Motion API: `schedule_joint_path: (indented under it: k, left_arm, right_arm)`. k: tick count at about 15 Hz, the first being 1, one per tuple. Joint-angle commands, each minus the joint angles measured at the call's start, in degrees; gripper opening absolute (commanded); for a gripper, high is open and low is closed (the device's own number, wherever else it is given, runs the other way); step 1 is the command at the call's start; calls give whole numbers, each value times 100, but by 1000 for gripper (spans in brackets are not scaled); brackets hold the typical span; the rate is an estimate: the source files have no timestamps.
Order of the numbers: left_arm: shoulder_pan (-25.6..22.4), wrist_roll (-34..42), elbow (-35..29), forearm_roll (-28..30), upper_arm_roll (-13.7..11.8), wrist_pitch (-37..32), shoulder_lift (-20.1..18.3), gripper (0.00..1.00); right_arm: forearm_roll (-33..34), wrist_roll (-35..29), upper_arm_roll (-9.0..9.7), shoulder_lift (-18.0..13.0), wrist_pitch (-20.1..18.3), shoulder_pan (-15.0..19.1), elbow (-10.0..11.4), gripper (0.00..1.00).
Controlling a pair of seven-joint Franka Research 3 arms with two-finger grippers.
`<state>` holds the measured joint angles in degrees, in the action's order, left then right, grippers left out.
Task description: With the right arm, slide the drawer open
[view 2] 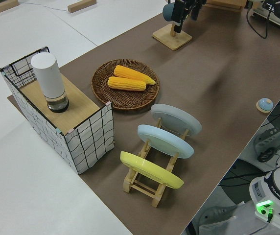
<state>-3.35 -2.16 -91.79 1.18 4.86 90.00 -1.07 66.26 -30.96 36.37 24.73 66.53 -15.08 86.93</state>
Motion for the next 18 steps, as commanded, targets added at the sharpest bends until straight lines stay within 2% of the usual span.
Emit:
schedule_joint_path:
  k: [1,3,5,6,8,11,13,14,15,18]
  left_arm:
    - [28,40,4,-74,-21,-27,-42,995]
    - [27,31,4,-74,-21,-27,-51,998]
    - [28,40,4,-74,-21,-27,-51,998]
    - [27,31,4,-74,-12,-27,-42,995]
    - [27,40,4,-74,-21,-27,-51,995]
    - [27,31,4,-74,-20,-27,-42,995]
    - [27,31,4,-74,-21,-27,-51,995]
    - [27,40,4,-74,-21,-27,-42,998]
    - [27,31,4,-74,-21,-27,-42,995]
    - [27,40,4,-74,-21,-27,-42,995]
  right_arm:
    - [-990,151,-51,-135,334,136,-763,985]
    - [-1255,273,-68,-162,361,180,-992,985]
    - [-1658,405,-182,-310,606,355,-1107,985]
    - [-2000,545,-304,-450,825,443,-1108,985]
    - [-2546,766,-734,-653,1063,479,-1108,985]
    - [-2968,810,-885,-899,1301,689,-1055,985]
    - [-3521,950,-1148,-1145,1590,804,-950,985]
    - [-3924,1195,-1454,-1390,1792,891,-784,985]
    - [-4189,1415,-1648,-1549,1898,953,-670,985]
    - [-4866,1733,-2036,-1962,2145,1181,-327,985]
